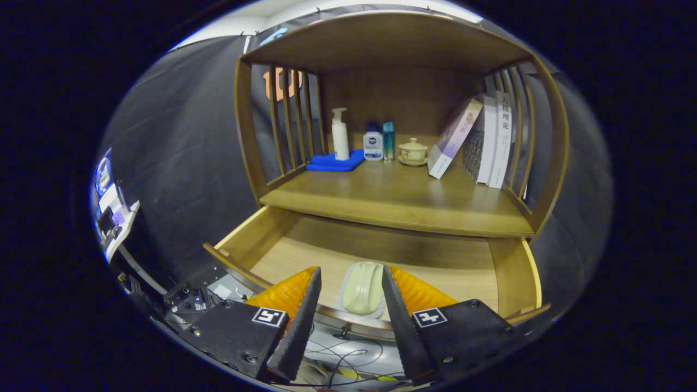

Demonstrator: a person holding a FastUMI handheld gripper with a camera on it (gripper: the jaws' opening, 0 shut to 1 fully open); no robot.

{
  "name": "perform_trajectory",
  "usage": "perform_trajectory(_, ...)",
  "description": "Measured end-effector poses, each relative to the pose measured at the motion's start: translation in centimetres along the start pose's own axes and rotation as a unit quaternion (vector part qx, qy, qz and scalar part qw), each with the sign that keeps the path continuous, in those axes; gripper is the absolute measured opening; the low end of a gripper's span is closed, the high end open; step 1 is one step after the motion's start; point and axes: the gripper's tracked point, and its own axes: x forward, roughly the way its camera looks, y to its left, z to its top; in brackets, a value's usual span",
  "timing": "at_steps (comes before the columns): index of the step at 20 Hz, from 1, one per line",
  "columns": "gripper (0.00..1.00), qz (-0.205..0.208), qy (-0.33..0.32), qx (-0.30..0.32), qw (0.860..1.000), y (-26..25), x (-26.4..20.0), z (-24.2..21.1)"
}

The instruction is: Pull open the drawer, take out the items inside it, and place them on the countertop above the cabinet.

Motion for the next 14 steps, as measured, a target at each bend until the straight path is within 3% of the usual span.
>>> perform_trajectory(7, 0.71, 0.007, 0.123, -0.002, 0.992, -0.9, 4.3, -2.3)
perform_trajectory(14, 0.71, 0.004, 0.199, -0.003, 0.98, -1.4, 7.9, -2.8)
